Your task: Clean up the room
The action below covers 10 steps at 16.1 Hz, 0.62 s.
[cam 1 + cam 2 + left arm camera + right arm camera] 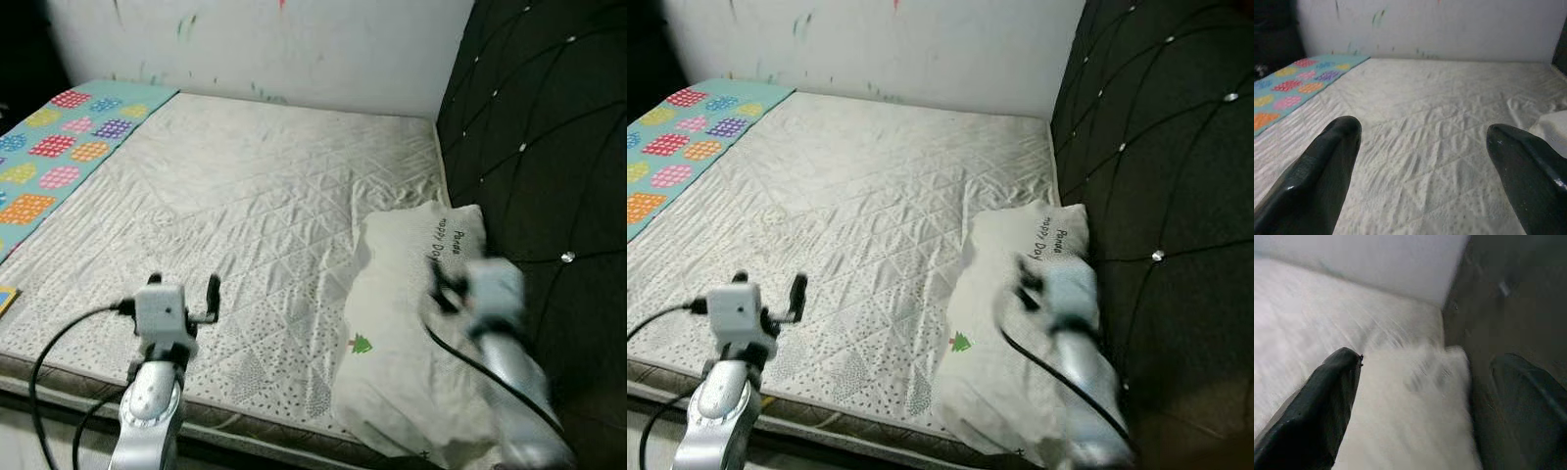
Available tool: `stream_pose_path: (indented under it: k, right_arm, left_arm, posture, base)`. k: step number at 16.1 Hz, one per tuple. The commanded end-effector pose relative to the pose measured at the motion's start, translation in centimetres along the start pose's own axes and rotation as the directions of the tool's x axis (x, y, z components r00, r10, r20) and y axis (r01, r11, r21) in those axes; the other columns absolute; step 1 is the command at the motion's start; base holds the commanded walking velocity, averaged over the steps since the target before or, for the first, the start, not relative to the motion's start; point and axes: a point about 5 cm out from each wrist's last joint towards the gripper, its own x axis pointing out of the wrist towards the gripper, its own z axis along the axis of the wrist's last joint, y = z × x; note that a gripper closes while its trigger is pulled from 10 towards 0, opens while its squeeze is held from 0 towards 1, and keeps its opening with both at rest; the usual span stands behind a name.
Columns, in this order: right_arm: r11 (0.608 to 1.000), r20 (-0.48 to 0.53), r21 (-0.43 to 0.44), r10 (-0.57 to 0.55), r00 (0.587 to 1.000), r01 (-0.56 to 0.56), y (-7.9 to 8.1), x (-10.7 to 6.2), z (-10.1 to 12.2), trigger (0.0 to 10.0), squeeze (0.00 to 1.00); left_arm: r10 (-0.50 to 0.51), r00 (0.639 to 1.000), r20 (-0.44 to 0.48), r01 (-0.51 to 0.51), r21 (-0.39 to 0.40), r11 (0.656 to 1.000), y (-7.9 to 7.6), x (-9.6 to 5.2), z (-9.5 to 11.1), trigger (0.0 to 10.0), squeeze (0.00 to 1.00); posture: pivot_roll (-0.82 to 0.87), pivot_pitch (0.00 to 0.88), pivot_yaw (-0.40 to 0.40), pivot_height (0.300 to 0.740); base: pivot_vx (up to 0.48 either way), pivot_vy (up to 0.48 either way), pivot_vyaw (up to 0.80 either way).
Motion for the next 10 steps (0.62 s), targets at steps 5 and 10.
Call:
stream_pose_path:
  k: [5, 10]
  right_arm:
    - [1.0, -0.008, -0.002, 0.003, 1.0, -0.003, -0.9, -1.7, -0.4, 10.0, 0.0]
    - [0.998, 0.03, 0.066, 0.016, 0.999, -0.018, 1.4, -0.4, 1.1, 10.0, 0.0]
  left_arm:
    - [-0.048, 0.999, 0.004, 0.048, -0.003, 0.999, -0.4, 0.0, 0.4, 10.0, 0.0]
    - [-0.092, 0.996, 0.018, 0.092, -0.047, 0.995, -1.9, 1.1, 1.0, 10.0, 0.0]
  posture:
    - [-0.02, 0.0, 0.02, 0.74]
    - [-0.04, 0.0, 0.035, 0.74]
  base:
    - [0.0, 0.0, 0.0]
    - [0.0, 0.0, -0.62]
